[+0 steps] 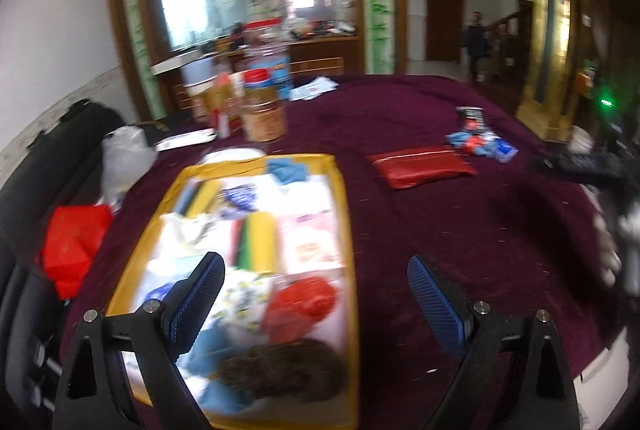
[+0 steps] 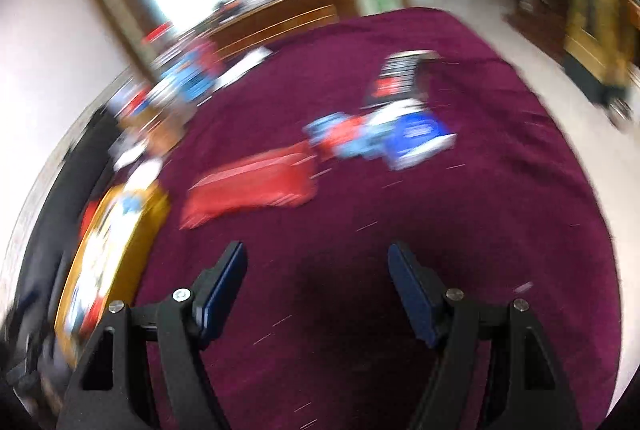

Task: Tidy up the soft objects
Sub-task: 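Move both tools back over the remaining items on the tablecloth, then grasp blue cloth and red bag with left tool while right tool grasps Vinda tissue pack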

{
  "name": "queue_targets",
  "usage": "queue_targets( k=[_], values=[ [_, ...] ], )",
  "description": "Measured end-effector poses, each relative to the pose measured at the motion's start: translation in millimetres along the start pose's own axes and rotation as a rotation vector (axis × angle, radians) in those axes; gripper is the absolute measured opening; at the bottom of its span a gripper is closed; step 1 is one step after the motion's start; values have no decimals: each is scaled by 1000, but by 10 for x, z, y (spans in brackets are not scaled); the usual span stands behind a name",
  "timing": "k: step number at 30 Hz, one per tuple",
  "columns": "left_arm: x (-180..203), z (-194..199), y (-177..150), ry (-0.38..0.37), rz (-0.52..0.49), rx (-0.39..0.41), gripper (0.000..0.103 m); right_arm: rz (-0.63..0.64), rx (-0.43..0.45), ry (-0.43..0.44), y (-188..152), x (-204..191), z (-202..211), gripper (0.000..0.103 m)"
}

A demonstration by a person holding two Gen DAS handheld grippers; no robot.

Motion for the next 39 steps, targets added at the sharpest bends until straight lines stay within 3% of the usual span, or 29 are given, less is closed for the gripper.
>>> queue_targets(
  k=[6, 10, 19, 21, 23, 27, 31, 34, 39],
  values=[
    [329, -163, 43, -119, -7, -32, 95, -131, 28, -95, 337, 632, -443, 72],
    [429, -296, 68, -173, 32, -73, 95, -141, 27, -111, 470, 733, -754, 72],
    [634, -739, 497, -277, 184, -112, 95, -19, -5, -101, 529, 647, -1337, 72],
    [734, -849, 620, -287, 190, -105, 95, 85, -50, -98, 475, 505, -1319, 63],
    [886, -1018, 780, -303, 191, -84, 95, 114, -108, -25, 398, 374, -1266, 58],
    [1197, -1435, 982, -315, 149, -66, 95, 177, -189, 57, 290, 201, -1106, 58],
    [1527, -1968, 1004, -305, 106, -99, 95, 121, -164, 1, 380, 454, -1030, 59],
    [1769, -2382, 932, -297, 67, -150, 94, 34, -139, -89, 445, 762, -1018, 59],
    [2225, -2858, 791, -242, -90, -190, 94, -72, -89, -116, 550, 999, -954, 59]
  ],
)
Point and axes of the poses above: each gripper's, at about its wrist camera, not at the fingertips, and z roughly against the way its jaws point, x to its right, y to its top, the point moved 3 cm from there along -z, roughly the way its jaws point, and after that the axes turned 15 degrees about x, right-handed, at the moved point
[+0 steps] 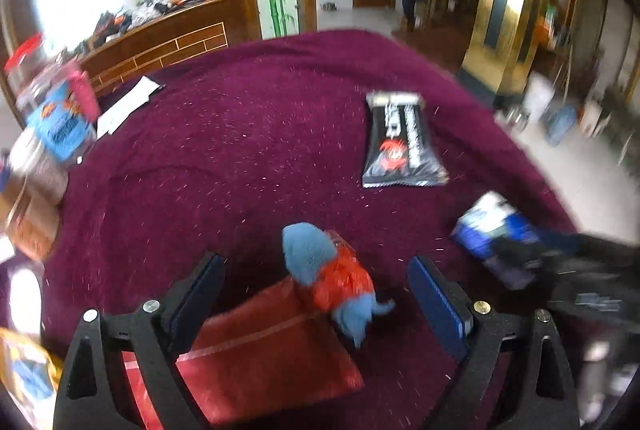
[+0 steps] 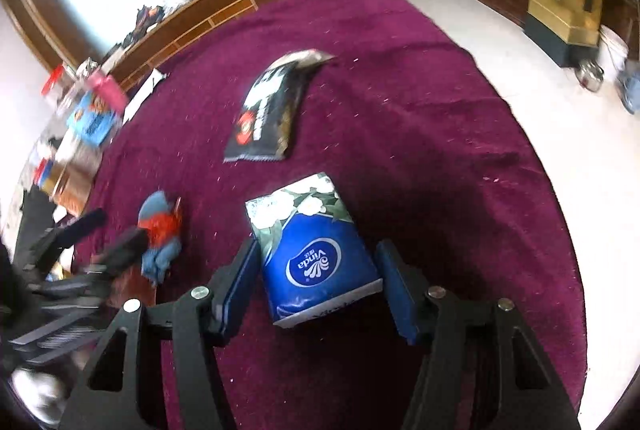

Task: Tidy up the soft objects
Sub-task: 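Grasp blue cloth and red bag with left tool while right tool grasps Vinda tissue pack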

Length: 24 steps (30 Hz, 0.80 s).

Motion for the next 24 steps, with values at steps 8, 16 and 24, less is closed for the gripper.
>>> queue_targets(
  k=[8, 16, 24],
  values=[
    [212, -272, -187, -17, -111, -64, 33, 14, 37, -11, 35, 4, 27, 59],
    [4, 618, -116, -156, 47, 40, 33, 37, 90, 49, 56, -136, 75, 56],
    [-467, 1983, -242, -216, 153, 156, 33, 36, 87, 94, 9, -210, 37, 54]
  ],
)
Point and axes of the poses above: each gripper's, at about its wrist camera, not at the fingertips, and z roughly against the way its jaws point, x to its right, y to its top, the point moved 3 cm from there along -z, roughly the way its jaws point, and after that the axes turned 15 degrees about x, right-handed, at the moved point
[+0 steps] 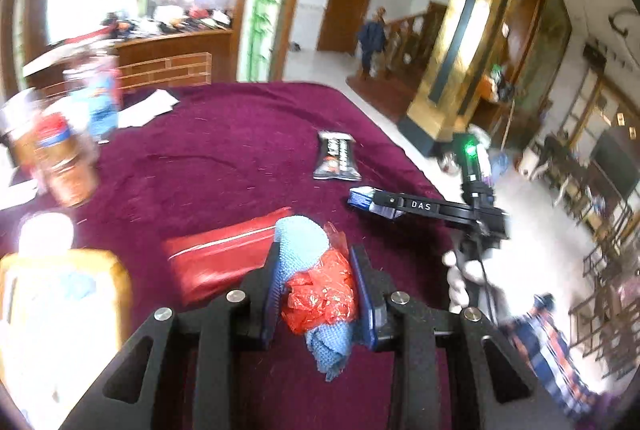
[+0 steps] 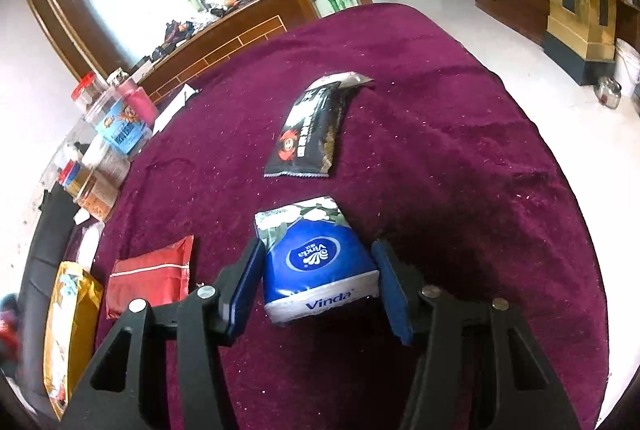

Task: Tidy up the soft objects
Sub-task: 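Grasp blue cloth and red bag with left tool while right tool grasps Vinda tissue pack, then carry items to tray and release with left tool while right tool places Vinda pack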

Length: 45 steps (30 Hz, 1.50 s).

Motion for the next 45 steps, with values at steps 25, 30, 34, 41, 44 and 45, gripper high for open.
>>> queue_targets(
  k=[25, 30, 34, 41, 44, 45],
  values=[
    [-2413, 2285, -1097, 443, 397, 136, 34, 374, -42, -68, -473, -1110, 548, 50],
    [-2475, 2067, -1123, 422, 401, 98, 34, 385, -74, 89, -653, -1765, 731, 50],
    [-2529, 1847, -968, 406, 374, 82, 34, 381, -125, 219, -845, -2313, 748, 50],
    [-2690, 1312, -694, 398, 326, 12, 35, 457, -190, 357, -1289, -3201, 803, 50],
    [-2770, 1125, -660, 423, 302, -20, 37, 484, -211, 382, -1457, -3443, 802, 50],
    [-2784, 1061, -670, 420, 297, -33, 37, 491, -220, 390, -1508, -3524, 791, 50]
  ],
)
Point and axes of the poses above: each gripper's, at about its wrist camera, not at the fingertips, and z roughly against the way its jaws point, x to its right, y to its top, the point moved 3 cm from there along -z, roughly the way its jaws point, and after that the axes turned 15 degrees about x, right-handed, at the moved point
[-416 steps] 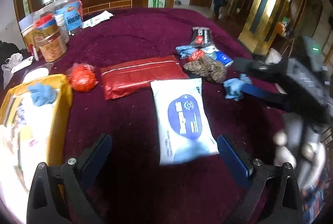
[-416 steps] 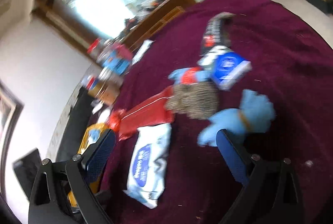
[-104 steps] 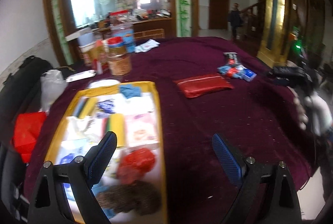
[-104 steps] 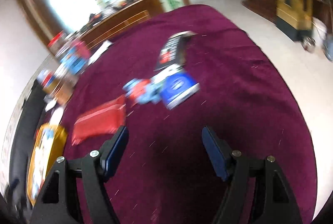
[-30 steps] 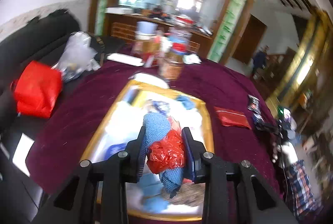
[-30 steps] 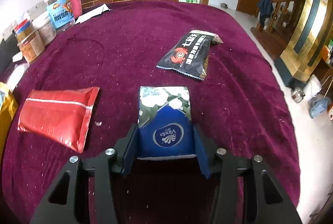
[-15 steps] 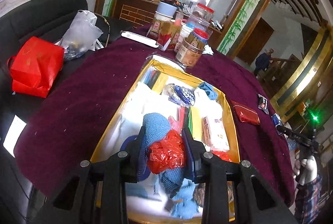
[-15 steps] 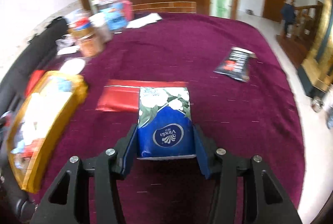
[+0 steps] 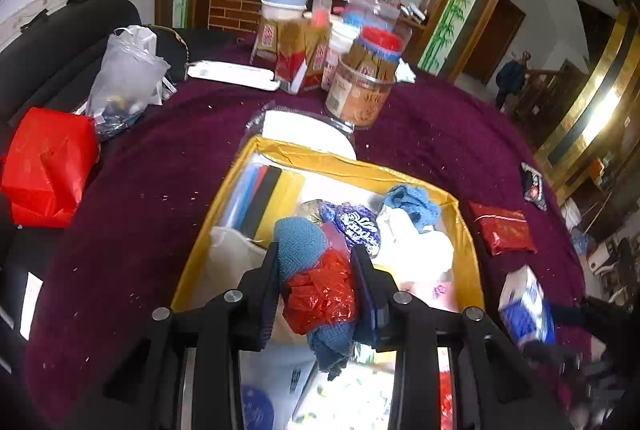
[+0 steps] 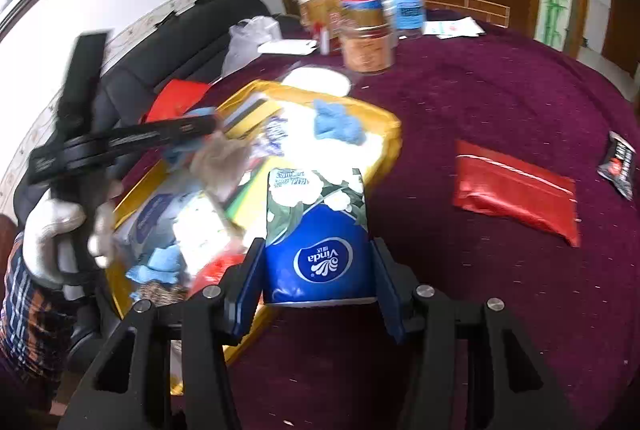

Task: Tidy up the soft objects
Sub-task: 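Carry items to tray and release with left tool while right tool places Vinda pack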

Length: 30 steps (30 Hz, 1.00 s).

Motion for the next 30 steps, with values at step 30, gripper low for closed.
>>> queue_targets(
  k=[30],
  values=[
    [-610, 1002, -228, 18, 245, 224, 80, 78, -58, -123, 288, -215, -954, 51]
  ],
)
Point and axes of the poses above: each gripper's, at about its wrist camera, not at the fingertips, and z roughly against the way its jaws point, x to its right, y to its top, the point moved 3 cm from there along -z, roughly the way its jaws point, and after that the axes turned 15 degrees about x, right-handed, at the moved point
